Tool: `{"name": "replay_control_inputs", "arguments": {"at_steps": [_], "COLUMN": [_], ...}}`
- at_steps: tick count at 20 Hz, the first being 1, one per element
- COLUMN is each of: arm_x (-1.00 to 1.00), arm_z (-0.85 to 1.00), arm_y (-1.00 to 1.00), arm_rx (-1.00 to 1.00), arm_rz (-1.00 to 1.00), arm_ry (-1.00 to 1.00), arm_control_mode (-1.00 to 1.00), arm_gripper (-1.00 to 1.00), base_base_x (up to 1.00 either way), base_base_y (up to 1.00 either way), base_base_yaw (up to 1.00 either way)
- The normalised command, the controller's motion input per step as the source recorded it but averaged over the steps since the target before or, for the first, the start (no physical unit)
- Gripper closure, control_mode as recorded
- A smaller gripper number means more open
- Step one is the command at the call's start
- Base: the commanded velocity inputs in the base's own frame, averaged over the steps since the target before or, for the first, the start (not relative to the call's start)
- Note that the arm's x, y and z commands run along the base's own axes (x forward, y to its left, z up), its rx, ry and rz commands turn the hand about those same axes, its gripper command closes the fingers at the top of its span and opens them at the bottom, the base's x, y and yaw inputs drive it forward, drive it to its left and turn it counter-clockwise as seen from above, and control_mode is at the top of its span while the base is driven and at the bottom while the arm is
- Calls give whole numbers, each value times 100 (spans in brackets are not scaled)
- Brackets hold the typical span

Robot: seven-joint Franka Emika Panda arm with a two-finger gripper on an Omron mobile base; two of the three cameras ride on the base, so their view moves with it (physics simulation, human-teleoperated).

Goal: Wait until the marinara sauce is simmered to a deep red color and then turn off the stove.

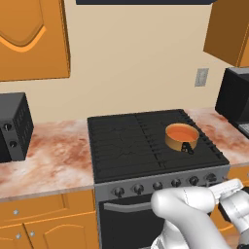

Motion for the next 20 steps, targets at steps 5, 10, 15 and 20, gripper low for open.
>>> {"name": "replay_control_inputs", "arguments": {"at_steps": [5, 10, 15, 20], "arm_x": [3, 1, 9, 5], "arm_z": [-15, -23, -5, 0], "arm_y": [-6, 0, 0, 0], "arm_rx": [-1, -1, 0, 0], "arm_rz": [0, 0, 0, 0], "arm_ry": [0, 0, 0, 0], "arm_control_mode": [-100, -100, -100, -100], "arm_gripper": [-100, -100, -100, -100], "base_base_x": [0, 0, 0, 0], "base_base_y": [0, 0, 0, 0], "base_base_yaw": [0, 0, 0, 0]}}
